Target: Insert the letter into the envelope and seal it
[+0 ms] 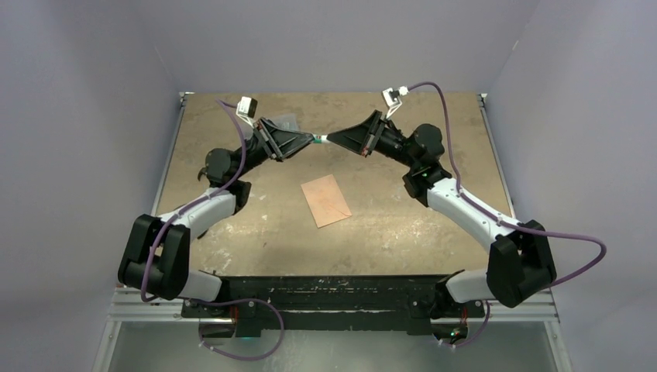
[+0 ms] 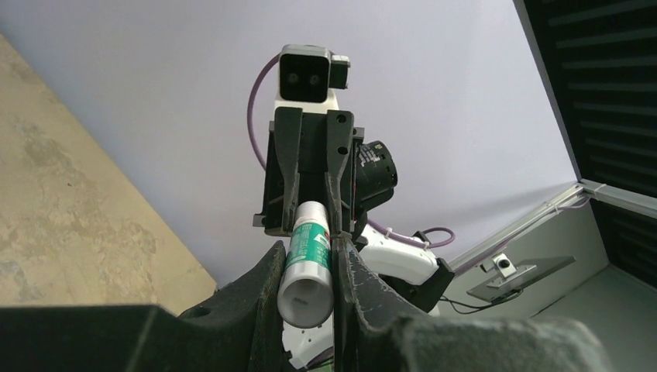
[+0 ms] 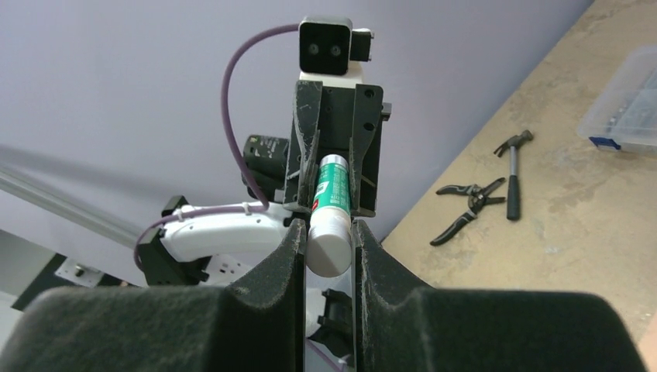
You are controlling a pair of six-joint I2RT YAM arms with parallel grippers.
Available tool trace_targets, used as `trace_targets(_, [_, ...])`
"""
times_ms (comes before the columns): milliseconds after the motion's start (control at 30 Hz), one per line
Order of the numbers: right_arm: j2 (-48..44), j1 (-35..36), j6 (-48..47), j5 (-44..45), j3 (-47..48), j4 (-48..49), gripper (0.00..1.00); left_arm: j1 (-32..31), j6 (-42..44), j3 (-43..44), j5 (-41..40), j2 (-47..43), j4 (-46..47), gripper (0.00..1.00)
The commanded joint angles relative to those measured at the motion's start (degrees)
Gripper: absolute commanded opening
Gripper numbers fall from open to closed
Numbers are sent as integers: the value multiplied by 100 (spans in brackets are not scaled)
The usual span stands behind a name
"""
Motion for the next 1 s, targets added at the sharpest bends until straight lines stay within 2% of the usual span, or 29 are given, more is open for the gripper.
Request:
trace_targets(0, [35,336,540,-9,-73,401,0,-328,181,-51,-382,-222,765,0])
trace_targets(233, [228,612,929,284,-58,619,0,-688,855,-53,-525,-267,450,0])
trace_targets(400, [432,788,1006,335,53,580,0,-865,1657,41,-505,-379,-399,0])
trace_targets(533, [660,961,855,80,216,513,0,-918,1977,351,59,-239,-885,0])
trace_targets(700, [436,820,305,-93,225,-403,1,-871,2442,548,217,-370,-1803,0])
trace_targets(800, [203,632,221,-3,15,-529,21,-778,2413,481,31,-470,-2004,0])
trace_targets(867, [59,490,201,30,-121,-531,28,-671,2310,415,-83,-507,-2029,0])
trace_targets(967, [-197,300,211,20,-341,-500,49,-430,2040,312,-19,-509,-1836,0])
